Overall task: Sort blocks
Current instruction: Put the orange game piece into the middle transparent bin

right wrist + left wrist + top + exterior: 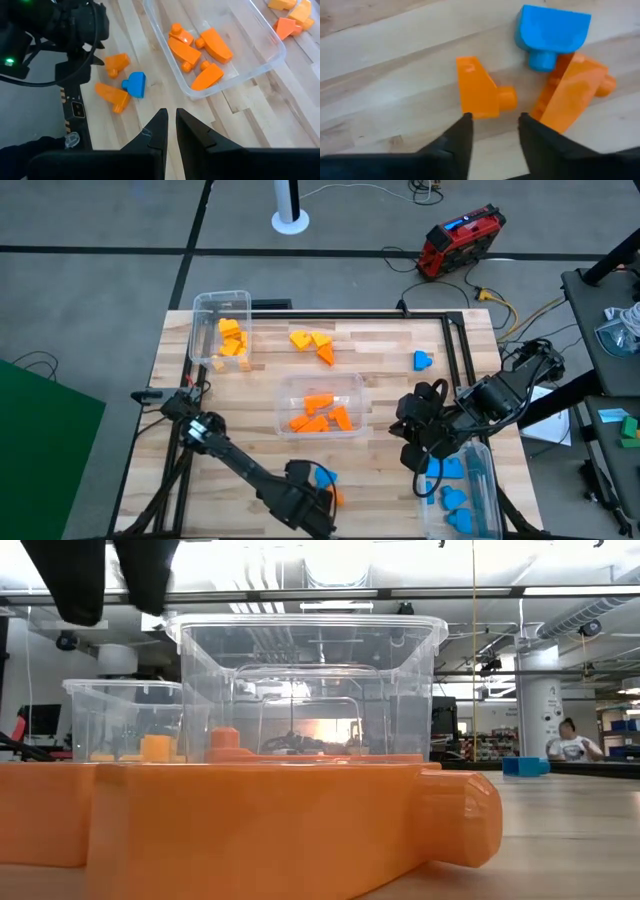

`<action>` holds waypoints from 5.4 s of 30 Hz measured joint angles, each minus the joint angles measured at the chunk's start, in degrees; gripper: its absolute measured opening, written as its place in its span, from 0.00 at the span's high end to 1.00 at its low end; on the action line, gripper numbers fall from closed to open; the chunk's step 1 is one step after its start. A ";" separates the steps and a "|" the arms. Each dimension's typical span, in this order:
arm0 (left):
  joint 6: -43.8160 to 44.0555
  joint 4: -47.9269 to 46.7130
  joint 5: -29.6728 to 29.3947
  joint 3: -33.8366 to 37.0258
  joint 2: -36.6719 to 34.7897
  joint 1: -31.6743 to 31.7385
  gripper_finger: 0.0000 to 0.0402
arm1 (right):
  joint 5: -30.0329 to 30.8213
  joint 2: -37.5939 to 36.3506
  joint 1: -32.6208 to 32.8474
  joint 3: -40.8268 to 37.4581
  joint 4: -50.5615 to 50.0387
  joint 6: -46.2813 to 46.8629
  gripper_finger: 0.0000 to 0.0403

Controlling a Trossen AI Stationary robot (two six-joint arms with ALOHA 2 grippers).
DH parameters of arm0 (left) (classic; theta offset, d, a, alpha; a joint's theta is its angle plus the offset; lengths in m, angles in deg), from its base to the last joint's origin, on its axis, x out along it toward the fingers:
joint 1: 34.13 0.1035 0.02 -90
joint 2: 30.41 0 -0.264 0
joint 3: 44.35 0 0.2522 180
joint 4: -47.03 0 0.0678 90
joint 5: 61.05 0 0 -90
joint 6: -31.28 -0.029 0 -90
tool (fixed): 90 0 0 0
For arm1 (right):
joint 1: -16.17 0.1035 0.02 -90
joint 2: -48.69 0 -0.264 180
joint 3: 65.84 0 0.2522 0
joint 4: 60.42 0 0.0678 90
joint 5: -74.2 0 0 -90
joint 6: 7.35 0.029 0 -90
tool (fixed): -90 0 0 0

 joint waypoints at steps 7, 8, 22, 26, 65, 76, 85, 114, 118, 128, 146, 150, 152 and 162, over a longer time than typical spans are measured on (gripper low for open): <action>1.51 -0.28 0.22 0.24 0.81 1.57 0.40 | -0.05 0.00 0.00 0.00 0.04 0.04 0.93; 1.50 -0.13 0.51 0.33 1.00 1.70 0.38 | -0.17 0.00 0.00 0.00 0.04 0.05 0.93; 0.77 7.73 2.36 5.39 1.31 1.83 0.34 | -0.48 0.00 0.00 0.00 0.01 0.15 0.93; 0.93 8.86 2.84 6.63 1.31 1.88 0.34 | -0.50 0.00 0.00 0.00 0.02 0.11 0.93; -0.58 10.86 3.93 7.70 1.26 1.66 0.16 | -0.52 0.02 0.00 0.00 0.00 -0.44 0.93; 0.09 8.55 5.25 8.49 1.11 1.99 0.16 | -0.52 0.02 0.00 0.00 0.00 -0.85 0.93; -0.09 8.48 4.55 9.05 1.11 2.27 0.16 | -0.52 0.02 0.00 0.00 0.02 -1.11 0.93; 0.96 14.51 4.17 15.88 1.11 2.25 0.34 | -0.48 0.04 -0.02 0.00 0.08 -2.22 0.93; 0.96 14.54 4.13 15.88 1.11 2.25 0.41 | -0.33 0.04 -0.04 0.00 0.09 -2.45 0.93; -0.01 6.62 5.02 8.17 1.01 1.17 0.37 | -0.02 0.04 -0.04 0.00 0.07 -3.09 0.93; -3.09 -4.94 -21.20 -4.65 -10.79 2.47 0.37 | 0.02 0.07 -0.40 -0.06 0.50 -3.96 0.93; -9.14 -4.49 -25.49 -4.47 -13.36 7.61 0.37 | 0.02 0.07 -0.79 -0.09 0.84 -4.59 0.93; -12.99 -4.54 -25.87 -4.47 -13.60 10.37 0.37 | 0.02 0.07 -0.81 -0.13 0.94 -4.72 0.93; -26.97 -4.51 -21.84 -4.36 -12.41 21.12 0.33 | 0.02 0.07 -0.81 -0.13 1.66 -4.95 0.93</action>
